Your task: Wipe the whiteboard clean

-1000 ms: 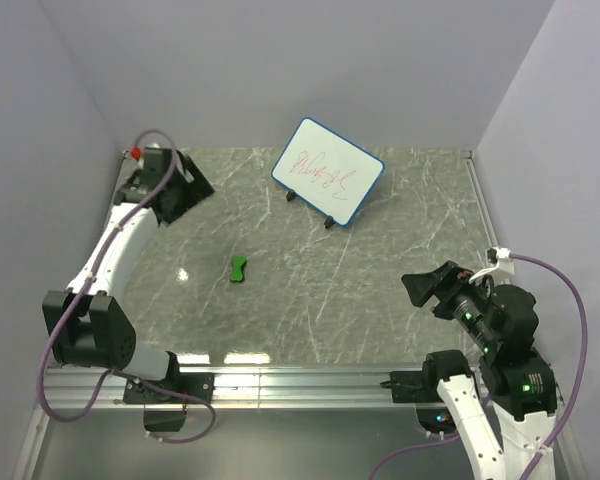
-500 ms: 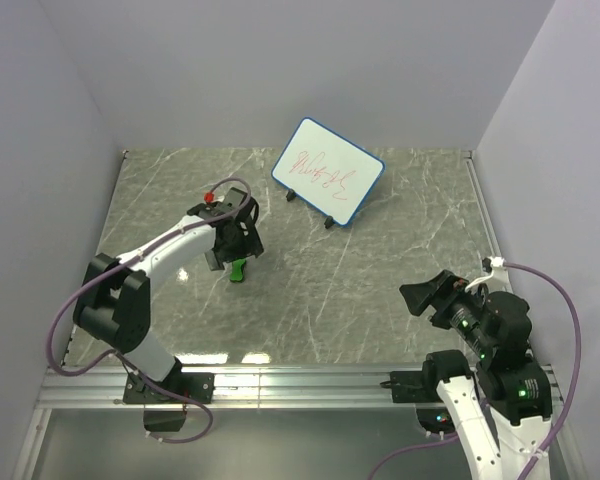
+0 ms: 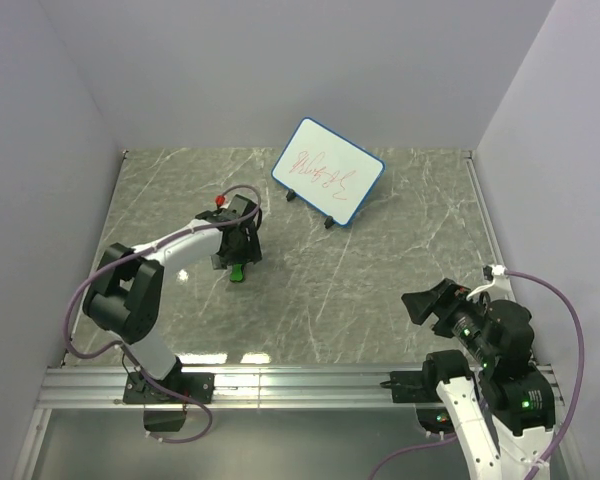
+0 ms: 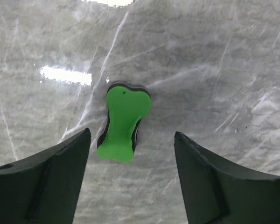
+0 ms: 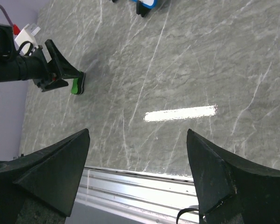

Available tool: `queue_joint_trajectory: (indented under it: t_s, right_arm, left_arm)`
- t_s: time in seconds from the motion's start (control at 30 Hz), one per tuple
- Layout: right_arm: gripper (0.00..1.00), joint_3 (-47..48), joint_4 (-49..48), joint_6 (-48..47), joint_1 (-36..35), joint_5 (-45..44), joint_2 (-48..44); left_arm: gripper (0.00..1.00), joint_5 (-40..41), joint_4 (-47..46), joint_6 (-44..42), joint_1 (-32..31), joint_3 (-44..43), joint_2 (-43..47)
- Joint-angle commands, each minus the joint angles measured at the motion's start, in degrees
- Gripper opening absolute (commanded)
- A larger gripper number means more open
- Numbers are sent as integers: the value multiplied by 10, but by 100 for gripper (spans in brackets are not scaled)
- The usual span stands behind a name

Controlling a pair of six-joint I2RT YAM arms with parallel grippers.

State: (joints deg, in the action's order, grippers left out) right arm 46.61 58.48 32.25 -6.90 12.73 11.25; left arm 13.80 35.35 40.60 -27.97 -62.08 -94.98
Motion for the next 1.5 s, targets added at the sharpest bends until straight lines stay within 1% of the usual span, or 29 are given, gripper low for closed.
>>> queue_joint_trajectory:
  t_s: [0.0,0.03,0.07,0.4,0.47,0.5,0.53,0.6,0.63,0.7,0.73,0.77,0.87,1.0,1.03,1.1,1.13,1.17,1.2,1.23,1.27,1.3,1.33,1.37,1.4,1.43,1.47]
  right_arm:
    - [91,16,4,-7,-2,-12,-12]
    - [91,15,4,-7,-2,-14,-14]
    - [91,13,1,-6,-2,-15,-16]
    - [91,2,-5,-2,-3,-22,-21]
    - [91,1,-6,-1,-3,-24,-22]
    - [91,1,-6,-1,-3,-24,-22]
    - [91,-1,-7,-1,-2,-24,-22]
    - [91,-3,-8,1,-2,-24,-22]
    - [91,-6,-9,1,-3,-24,-22]
    - [91,-7,-11,3,-2,-24,-22]
    - [91,-10,-13,4,-2,-24,-22]
    - [91,-11,-13,4,-2,-25,-22]
    - [90,-15,-19,7,-3,-28,-18]
    - [91,-6,-53,5,-2,-18,14]
    - [91,5,-77,0,-2,-14,28]
    - [91,22,-107,-7,-2,3,89]
    - [91,44,-138,-9,-2,25,115]
    - [91,58,-154,-10,-3,37,173]
    - [91,71,-170,-8,-3,46,205]
    - [91,101,-203,-6,-2,56,236]
    - [91,116,-220,-3,-1,59,297]
    - [91,131,-238,-2,-2,58,327]
    - [91,165,-268,2,-1,54,356]
    - [91,187,-276,10,0,44,418]
    - [90,209,-285,9,0,41,451]
    - [90,255,-296,6,0,40,482]
    - [90,282,-297,5,0,38,546]
  left_arm:
    - [75,-4,-28,-25,-2,-1,-16]
    - [71,-4,-29,-25,-2,0,-19]
    - [70,-4,-32,-24,-2,4,-21]
    - [65,11,-37,-21,-1,13,-42]
    - [62,6,-41,-22,-1,14,-48]
    - [58,5,-43,-24,0,13,-49]
    - [49,4,-44,-25,0,12,-52]
    - [39,4,-47,-25,0,11,-53]
    - [32,7,-48,-25,0,8,-53]
    - [28,10,-46,-26,1,5,-54]
    - [22,10,-45,-26,2,0,-56]
    - [20,10,-45,-28,3,-1,-58]
    - [1,9,-41,-29,5,-8,-70]
    - [0,0,-36,-34,7,-22,-66]
    - [0,-4,-33,-37,7,-38,-59]
    - [0,-19,-27,-46,8,-63,-52]
    - [0,-24,-21,-51,8,-94,-48]
    - [0,-29,-16,-60,9,-112,-48]
    - [0,-33,-12,-67,8,-130,-51]
    - [0,-40,-5,-72,9,-172,-59]
    - [0,-42,8,-77,11,-194,-66]
    - [0,-47,16,-90,12,-216,-73]
    - [0,-59,23,-97,12,-256,-90]
    - [0,-63,45,-102,13,-278,-98]
    - [0,-69,52,-106,14,-298,-106]
    - [0,-76,53,-108,14,-324,-114]
    - [0,-97,53,-110,14,-332,-116]
